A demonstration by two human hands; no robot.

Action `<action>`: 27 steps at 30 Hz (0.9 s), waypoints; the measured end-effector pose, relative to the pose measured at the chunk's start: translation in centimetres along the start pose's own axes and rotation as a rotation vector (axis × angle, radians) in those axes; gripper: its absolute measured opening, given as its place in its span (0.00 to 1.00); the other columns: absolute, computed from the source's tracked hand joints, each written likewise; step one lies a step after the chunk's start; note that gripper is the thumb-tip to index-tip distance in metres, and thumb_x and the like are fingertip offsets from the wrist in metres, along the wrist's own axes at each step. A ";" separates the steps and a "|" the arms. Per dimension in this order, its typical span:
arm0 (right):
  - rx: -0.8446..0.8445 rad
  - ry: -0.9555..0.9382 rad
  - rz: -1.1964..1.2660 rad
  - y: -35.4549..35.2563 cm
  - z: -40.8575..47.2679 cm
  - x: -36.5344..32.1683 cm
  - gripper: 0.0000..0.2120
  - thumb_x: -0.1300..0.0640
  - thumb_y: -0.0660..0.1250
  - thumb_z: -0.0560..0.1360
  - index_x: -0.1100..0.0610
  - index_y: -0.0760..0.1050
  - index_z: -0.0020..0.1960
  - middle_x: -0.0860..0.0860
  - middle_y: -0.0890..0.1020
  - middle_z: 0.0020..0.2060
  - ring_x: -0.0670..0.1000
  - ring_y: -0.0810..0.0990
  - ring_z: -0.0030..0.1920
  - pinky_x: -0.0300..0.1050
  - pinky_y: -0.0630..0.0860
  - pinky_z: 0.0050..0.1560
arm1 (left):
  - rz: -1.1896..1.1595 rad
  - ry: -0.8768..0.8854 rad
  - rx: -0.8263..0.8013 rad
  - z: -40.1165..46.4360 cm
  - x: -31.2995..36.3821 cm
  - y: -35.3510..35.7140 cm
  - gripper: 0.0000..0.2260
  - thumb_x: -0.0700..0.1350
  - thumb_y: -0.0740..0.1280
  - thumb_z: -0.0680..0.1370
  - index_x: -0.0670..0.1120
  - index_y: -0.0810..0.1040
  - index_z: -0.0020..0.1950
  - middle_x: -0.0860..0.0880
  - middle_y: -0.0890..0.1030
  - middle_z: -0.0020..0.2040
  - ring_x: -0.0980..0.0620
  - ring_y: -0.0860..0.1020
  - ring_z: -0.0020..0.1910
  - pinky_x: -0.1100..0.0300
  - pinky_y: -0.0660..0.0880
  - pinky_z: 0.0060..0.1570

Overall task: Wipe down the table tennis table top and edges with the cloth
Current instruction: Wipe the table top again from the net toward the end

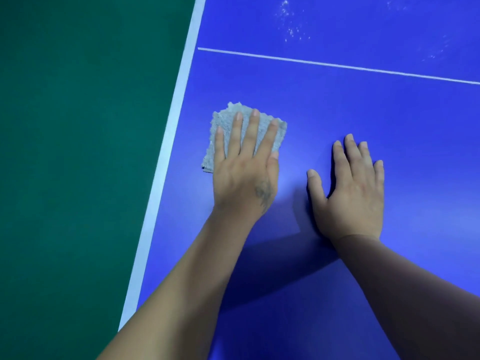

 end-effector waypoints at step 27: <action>-0.046 -0.013 -0.075 -0.5 -11.3 0.0 0.38 0.33 0.51 0.85 0.55 0.59 0.86 0.52 0.54 0.87 0.56 0.51 0.87 0.67 0.48 0.84 | 0.022 0.063 -0.108 -8.7 3.0 -0.6 0.25 0.54 0.46 0.90 0.56 0.51 0.88 0.48 0.51 0.88 0.44 0.46 0.87 0.38 0.49 0.83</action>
Point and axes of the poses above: each hand's wrist, its own z-axis towards the middle knuckle, its own y-axis out of the palm, x = y × z, the point moved 8 cm from there along z, towards the middle knuckle
